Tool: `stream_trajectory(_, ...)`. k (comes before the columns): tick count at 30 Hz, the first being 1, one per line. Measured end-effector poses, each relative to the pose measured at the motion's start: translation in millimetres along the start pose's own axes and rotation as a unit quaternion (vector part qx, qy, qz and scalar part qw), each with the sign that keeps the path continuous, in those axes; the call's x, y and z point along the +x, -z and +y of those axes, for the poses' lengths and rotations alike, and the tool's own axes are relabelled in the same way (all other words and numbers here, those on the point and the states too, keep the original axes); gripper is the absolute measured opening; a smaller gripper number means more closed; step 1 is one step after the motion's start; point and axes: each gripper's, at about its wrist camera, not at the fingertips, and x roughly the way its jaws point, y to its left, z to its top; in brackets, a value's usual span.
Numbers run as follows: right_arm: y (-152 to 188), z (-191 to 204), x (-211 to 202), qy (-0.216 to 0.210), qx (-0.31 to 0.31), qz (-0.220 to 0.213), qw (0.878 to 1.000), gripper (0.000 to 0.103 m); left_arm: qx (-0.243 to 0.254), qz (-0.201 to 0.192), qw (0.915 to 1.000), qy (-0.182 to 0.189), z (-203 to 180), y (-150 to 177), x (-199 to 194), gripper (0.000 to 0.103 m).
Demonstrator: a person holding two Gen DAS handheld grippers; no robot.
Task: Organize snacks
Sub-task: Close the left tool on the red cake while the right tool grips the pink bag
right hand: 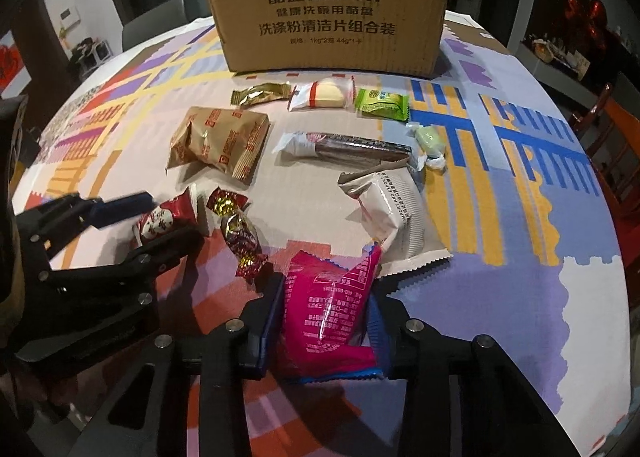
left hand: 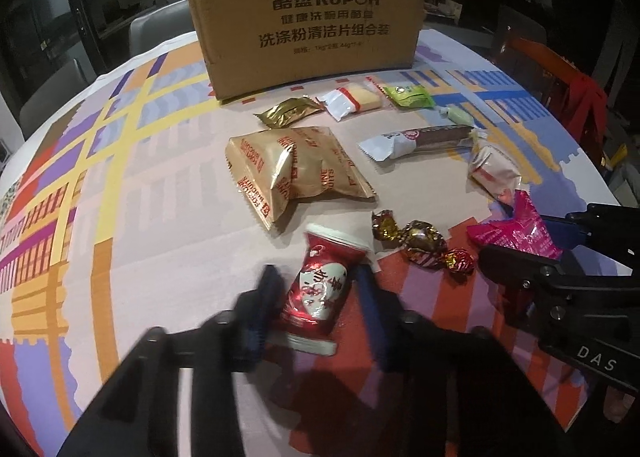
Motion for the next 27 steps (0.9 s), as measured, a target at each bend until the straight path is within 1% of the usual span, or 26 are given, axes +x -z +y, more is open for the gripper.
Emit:
stream_trajectory(1, 0, -1, 0, -0.002, 0.002, -0.001, 1.000, 0.039, 0.001, 0.000, 1.0000, -0.001, -1, 0, 0, 0.026)
stream_trajectory(2, 0, -2, 0, -0.005, 0.005, -0.001, 1.000, 0.038, 0.002, 0.000, 1.0000, -0.001, -2, 0, -1, 0.024)
stream_trajectory(3, -1, -4, -1, -0.006, 0.008, -0.002, 1.000, 0.037, 0.003, 0.001, 1.0000, -0.002, -3, 0, -1, 0.023)
stream_trajectory(17, -3, -14, -14, -0.024, 0.017, -0.018, 0.999, 0.036, -0.029, -0.006, 0.9994, -0.019, -10, 1, -17, 0.023)
stream_trajectory(27, -4, -12, -38, -0.034, 0.002, -0.050, 0.998, 0.036, -0.057, -0.014, 0.9979, -0.029, -14, 2, -39, 0.023)
